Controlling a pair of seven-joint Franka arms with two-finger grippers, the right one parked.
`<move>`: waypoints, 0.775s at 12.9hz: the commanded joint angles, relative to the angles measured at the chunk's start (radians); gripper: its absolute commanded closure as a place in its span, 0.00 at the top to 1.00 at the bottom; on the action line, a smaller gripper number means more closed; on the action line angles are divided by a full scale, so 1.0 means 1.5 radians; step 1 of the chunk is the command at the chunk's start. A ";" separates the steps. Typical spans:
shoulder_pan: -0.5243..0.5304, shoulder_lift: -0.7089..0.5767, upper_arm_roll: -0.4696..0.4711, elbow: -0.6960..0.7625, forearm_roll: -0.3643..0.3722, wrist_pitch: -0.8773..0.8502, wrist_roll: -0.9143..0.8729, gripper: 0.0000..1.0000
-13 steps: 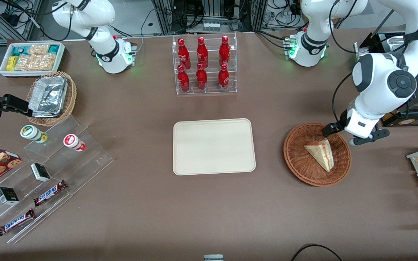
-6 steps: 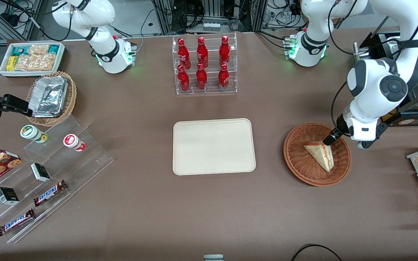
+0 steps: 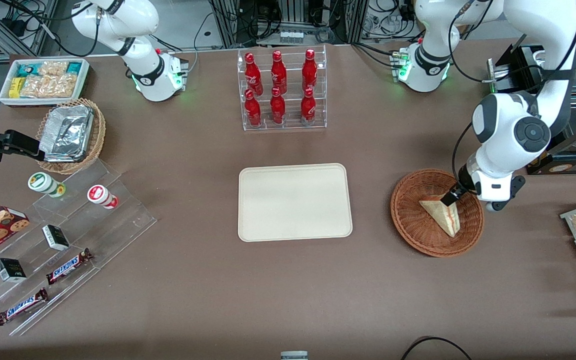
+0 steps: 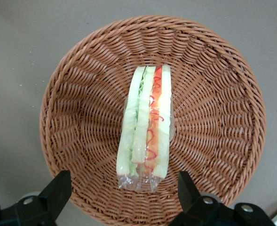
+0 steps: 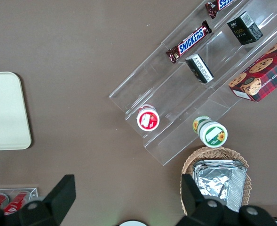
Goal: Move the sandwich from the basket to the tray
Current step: 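Lower the open left gripper around the sandwich's upright edge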
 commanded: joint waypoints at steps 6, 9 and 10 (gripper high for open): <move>-0.002 0.054 0.000 0.053 -0.002 0.016 -0.014 1.00; -0.003 0.067 0.000 0.065 -0.002 0.016 -0.014 1.00; -0.002 0.070 0.000 0.065 -0.002 0.017 -0.014 1.00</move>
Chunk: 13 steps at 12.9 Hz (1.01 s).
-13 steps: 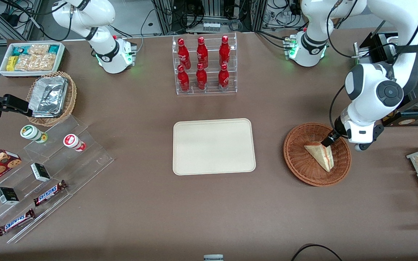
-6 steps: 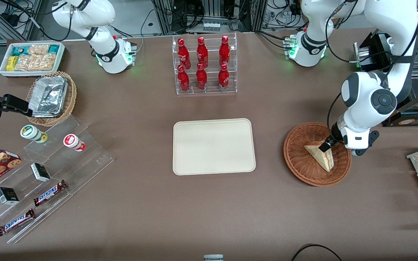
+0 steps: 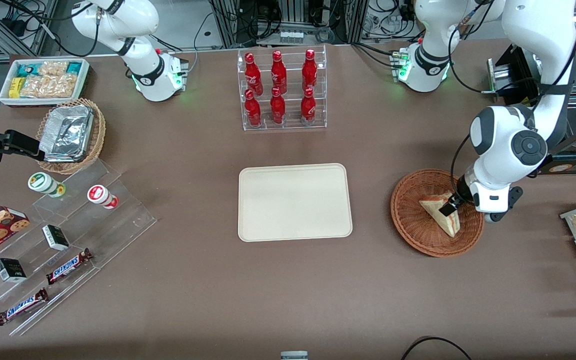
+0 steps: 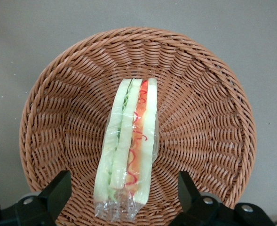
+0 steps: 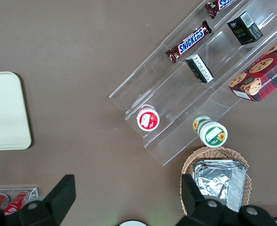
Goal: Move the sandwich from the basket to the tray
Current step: 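Lower the open left gripper around the sandwich's upright edge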
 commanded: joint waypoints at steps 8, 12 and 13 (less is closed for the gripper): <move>-0.004 0.048 -0.001 0.015 -0.017 0.006 -0.013 1.00; -0.005 0.068 -0.001 0.015 -0.020 0.009 -0.010 1.00; -0.005 0.071 -0.001 0.015 -0.020 0.009 -0.010 0.90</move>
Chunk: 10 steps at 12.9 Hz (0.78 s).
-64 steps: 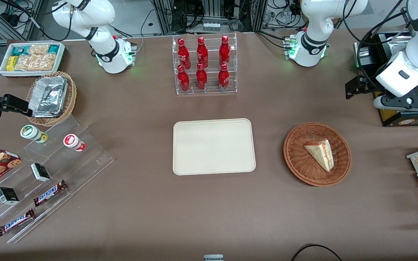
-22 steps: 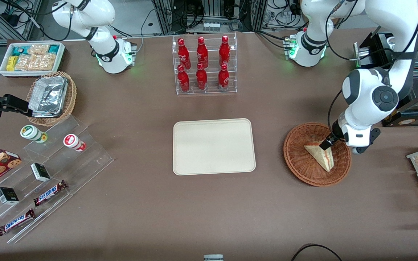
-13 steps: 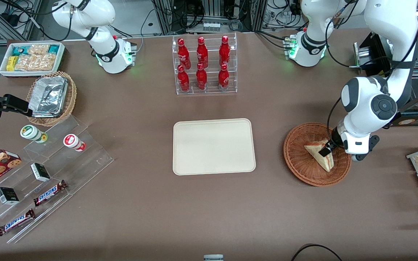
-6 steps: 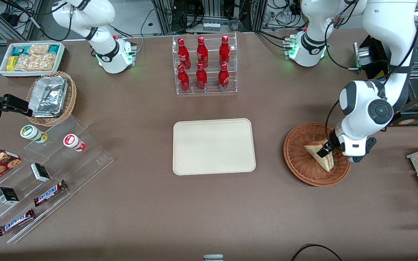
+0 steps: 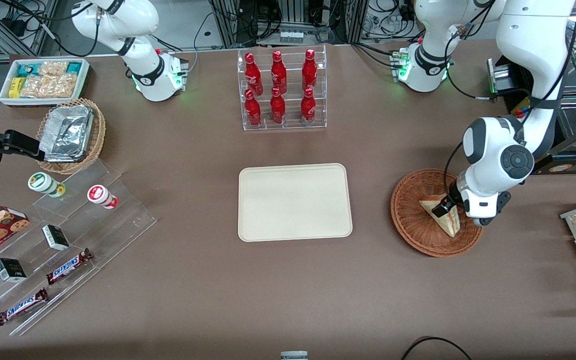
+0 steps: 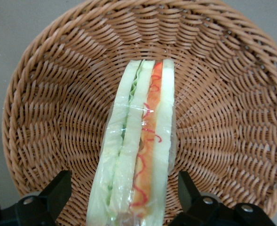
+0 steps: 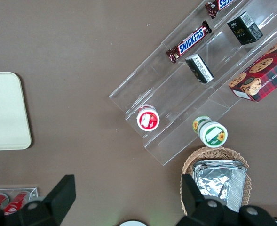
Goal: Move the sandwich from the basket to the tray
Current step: 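Close the left gripper on the sandwich and lift it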
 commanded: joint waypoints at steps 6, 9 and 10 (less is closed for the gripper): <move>-0.009 0.007 -0.003 0.087 -0.004 -0.117 0.001 0.00; -0.043 0.010 -0.005 0.151 0.000 -0.196 0.000 0.00; -0.057 0.011 -0.007 0.160 0.000 -0.207 -0.001 0.00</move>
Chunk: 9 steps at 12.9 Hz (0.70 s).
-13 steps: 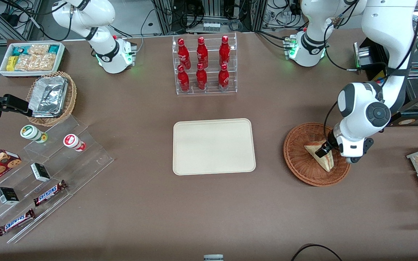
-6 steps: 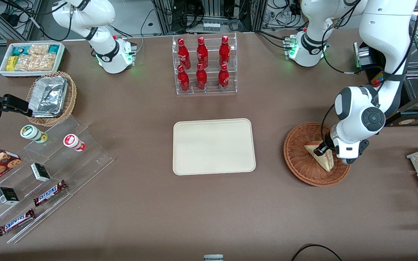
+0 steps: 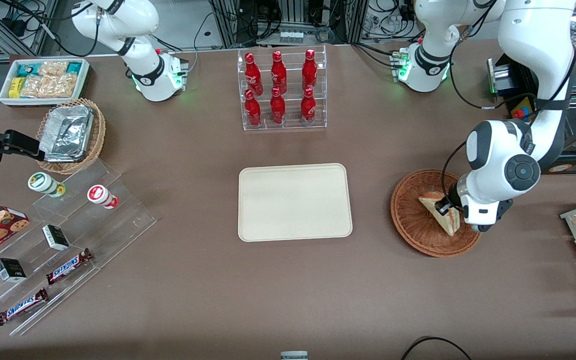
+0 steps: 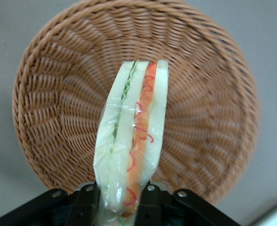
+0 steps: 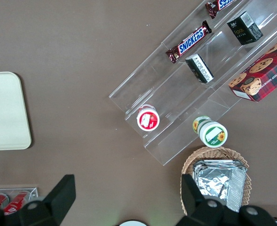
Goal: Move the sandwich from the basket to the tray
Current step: 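Close the left gripper on the sandwich and lift it, then carry the held sandwich over the cream tray with the left gripper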
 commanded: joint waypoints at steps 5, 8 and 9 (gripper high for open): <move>-0.161 0.061 0.001 0.128 -0.010 -0.081 -0.020 0.00; -0.223 0.141 0.001 0.242 -0.034 -0.097 -0.080 0.00; -0.247 0.160 0.001 0.259 -0.034 -0.095 -0.071 0.00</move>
